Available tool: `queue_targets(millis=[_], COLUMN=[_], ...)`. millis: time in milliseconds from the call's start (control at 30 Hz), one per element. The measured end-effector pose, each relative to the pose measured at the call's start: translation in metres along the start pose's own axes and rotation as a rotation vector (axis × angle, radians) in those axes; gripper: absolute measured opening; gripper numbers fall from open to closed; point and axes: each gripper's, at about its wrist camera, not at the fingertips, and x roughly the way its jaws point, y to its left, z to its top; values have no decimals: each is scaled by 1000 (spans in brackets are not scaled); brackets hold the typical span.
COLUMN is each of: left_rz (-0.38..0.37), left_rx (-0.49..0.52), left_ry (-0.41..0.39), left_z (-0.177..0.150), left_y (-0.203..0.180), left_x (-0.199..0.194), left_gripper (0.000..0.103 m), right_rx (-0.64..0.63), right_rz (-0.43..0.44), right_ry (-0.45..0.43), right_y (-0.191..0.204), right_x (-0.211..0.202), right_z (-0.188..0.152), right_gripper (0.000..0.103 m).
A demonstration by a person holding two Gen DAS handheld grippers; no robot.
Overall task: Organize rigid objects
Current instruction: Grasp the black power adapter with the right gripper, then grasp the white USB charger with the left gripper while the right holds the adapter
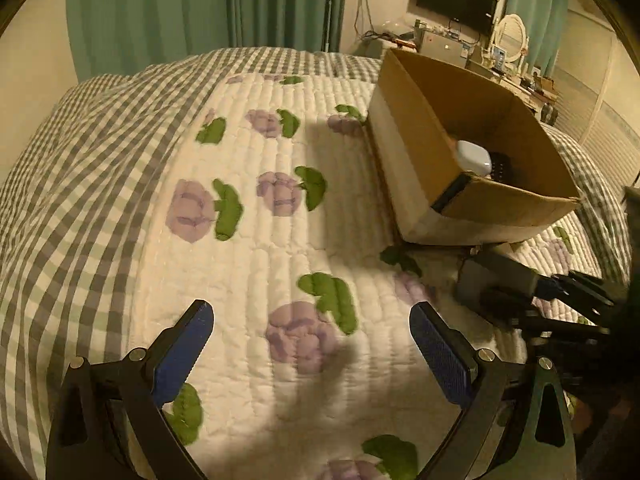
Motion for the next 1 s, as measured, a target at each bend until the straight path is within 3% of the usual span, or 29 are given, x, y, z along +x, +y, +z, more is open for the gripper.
queue_targets(millis=[67,133,267,400,500,733,833,1000], left_rz=[7,-5,-29,-23,-11,-19,-45,-26], left_rx=[25,57,64,71,68,49,21,-2], left_ry=[-3,-10,-25,-14,-4,75,118,148], left_z=[1,4,10,16,21,24,23,26], left_y=[-11,-26,-55,-88,-112,-159,-174,-189], left_x=[-3,-9,-19,-16,-6,32,52,85], left_gripper=[100,100,100,100,100,99,99,88], right_rx=[65,51,86,166,186,283,330,388], right_rz=[5,-54,-57,-68,-156,-223,-210,-201], right_ry=[-36,-56,-70,-158,-192,-209,-208,-194], right_y=[-11,-11,-28,-54,-78,-137,-153,-167], right_x=[-20,-35,-57,-85,-100,-91,-82,-68], right_z=[-8,-15,-24,-14,-13,-19,-20,-29], right_gripper=[38,38,38,38,38,38,38,38])
